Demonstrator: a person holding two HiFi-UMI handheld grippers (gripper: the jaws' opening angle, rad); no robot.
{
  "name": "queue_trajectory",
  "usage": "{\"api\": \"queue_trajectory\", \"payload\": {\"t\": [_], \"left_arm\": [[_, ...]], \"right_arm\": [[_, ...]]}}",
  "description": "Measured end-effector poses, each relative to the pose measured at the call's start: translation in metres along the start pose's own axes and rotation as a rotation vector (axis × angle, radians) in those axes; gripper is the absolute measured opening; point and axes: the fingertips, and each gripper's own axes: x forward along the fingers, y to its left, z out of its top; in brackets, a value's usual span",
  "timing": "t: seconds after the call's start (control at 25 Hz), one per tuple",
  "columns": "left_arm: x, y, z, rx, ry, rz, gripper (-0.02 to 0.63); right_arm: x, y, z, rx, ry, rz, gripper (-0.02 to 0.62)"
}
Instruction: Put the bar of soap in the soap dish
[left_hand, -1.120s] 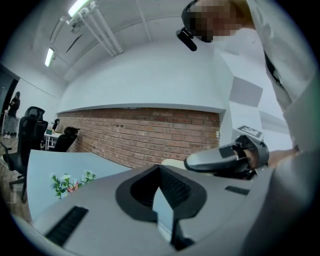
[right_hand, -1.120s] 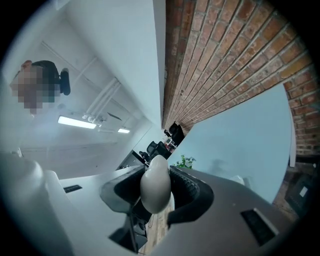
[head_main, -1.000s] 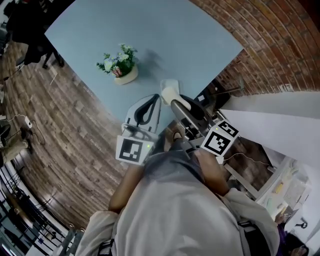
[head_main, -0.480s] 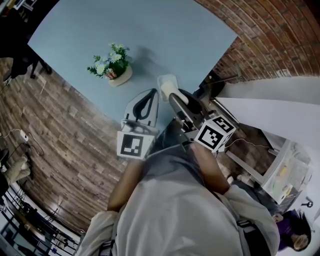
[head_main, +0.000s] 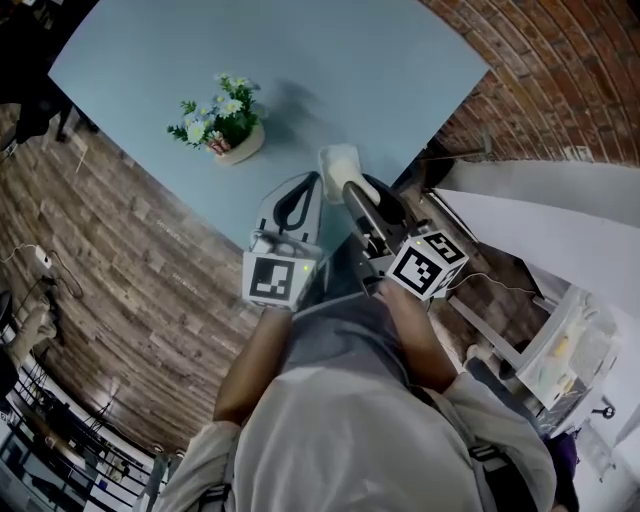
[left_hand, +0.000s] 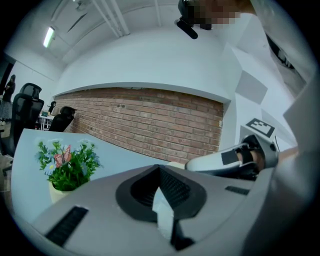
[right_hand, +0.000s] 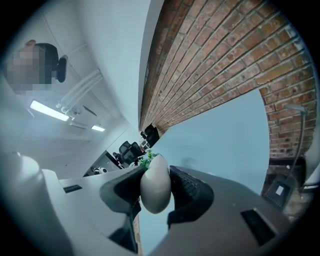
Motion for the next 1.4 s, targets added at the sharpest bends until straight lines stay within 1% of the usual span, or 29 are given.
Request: {"api": "queue_trajectory", "payload": {"t": [0.2, 0.24, 0.36, 0.52, 0.68, 0.84, 1.08, 1.24, 1.4], "left_arm": [[0.01, 0.01, -0.023, 0.048, 0.022, -0.014, 0.003], [0.012, 0.012, -0.028, 0.045, 0.028, -0.013, 0.003], [0.015, 0.019, -0.034, 0.002, 0.044, 0.01, 0.003], [0.019, 0.023, -0.042, 0.022, 0.058, -0.002, 0.003], [0.024, 0.025, -0.042, 0.009, 0.06, 0.004, 0.003], [0.027, 0.026, -0.049, 0.025, 0.059, -0.007, 0.003], [0.031, 0.026, -0.051, -0.011, 0.056, 0.008, 0.003], [0.032, 0.026, -0.055, -0.015, 0.065, 0.012, 0.003], [0.032, 0.026, -0.059, 0.004, 0.069, 0.01, 0.003]], "right_arm": [[0.012, -0.019, -0.012, 0.012, 0.013, -0.028, 0.16], [0.015, -0.024, -0.015, 0.015, 0.015, -0.036, 0.16], [0.023, -0.039, -0.023, 0.018, 0.025, -0.066, 0.16], [0.035, -0.062, -0.036, 0.015, 0.059, -0.127, 0.16], [0.044, -0.076, -0.044, 0.021, 0.091, -0.173, 0.16], [0.049, -0.084, -0.053, 0.026, 0.127, -0.218, 0.16], [0.053, -0.091, -0.062, 0.013, 0.16, -0.274, 0.16], [0.056, -0.094, -0.062, -0.015, 0.185, -0.318, 0.16], [0.059, -0.096, -0.065, -0.031, 0.212, -0.35, 0.16]]}}
